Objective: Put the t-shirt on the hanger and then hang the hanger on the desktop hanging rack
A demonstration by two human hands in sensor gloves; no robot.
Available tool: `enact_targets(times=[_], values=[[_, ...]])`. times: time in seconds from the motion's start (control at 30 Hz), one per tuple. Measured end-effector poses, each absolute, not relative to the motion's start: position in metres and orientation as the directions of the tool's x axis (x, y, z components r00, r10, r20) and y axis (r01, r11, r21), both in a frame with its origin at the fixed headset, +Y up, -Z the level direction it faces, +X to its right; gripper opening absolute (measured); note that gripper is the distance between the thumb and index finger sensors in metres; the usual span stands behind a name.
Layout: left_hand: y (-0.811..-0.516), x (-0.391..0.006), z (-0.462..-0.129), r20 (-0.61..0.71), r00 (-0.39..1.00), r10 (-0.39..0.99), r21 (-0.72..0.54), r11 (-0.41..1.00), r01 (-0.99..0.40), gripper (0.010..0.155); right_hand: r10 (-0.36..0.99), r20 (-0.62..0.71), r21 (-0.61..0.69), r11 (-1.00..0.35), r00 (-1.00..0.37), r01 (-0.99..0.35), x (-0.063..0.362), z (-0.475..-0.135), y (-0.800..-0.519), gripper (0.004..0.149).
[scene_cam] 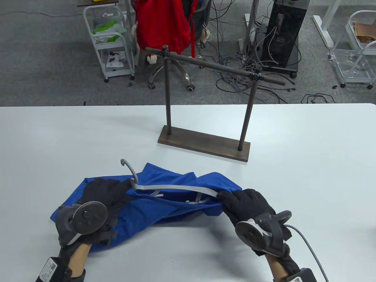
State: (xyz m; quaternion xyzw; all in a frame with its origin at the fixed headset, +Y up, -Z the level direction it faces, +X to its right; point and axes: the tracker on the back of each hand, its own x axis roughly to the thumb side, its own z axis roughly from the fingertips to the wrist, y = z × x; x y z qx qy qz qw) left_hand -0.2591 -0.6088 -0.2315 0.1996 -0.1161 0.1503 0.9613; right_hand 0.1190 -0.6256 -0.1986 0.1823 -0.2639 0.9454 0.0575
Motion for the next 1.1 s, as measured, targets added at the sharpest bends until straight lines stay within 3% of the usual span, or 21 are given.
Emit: enact_targets(times=[0.2,0.33,0.53,0.9,1.1], values=[[-0.611,-0.255,-0.23,0.288,0.928,0.235,0.352,0.875,-0.331,0.051,-0.038,0.434,-0.556,-0.797,-0.9,-0.235,0.103,-0.183,-0.623,0.055],[-0.611,-0.252,-0.229,0.297,0.929,0.22,0.357,0.877,-0.322,0.051,-0.02,0.36,-0.632,-0.741,-0.933,-0.228,0.116,-0.185,-0.618,0.056],[-0.611,-0.241,-0.223,0.333,0.923,0.195,0.354,0.881,-0.314,0.051,-0.036,0.313,-0.388,-0.917,-0.949,-0.093,0.118,-0.206,-0.636,0.057],[-0.621,-0.201,-0.21,0.401,0.908,0.123,0.337,0.902,-0.271,0.05,-0.071,0.368,-0.434,-0.895,-0.927,-0.104,0.085,-0.194,-0.645,0.051],[-0.628,-0.192,-0.209,0.416,0.899,0.136,0.305,0.911,-0.278,0.051,-0.019,0.388,-0.416,-0.896,-0.922,-0.157,0.085,-0.194,-0.648,0.05]])
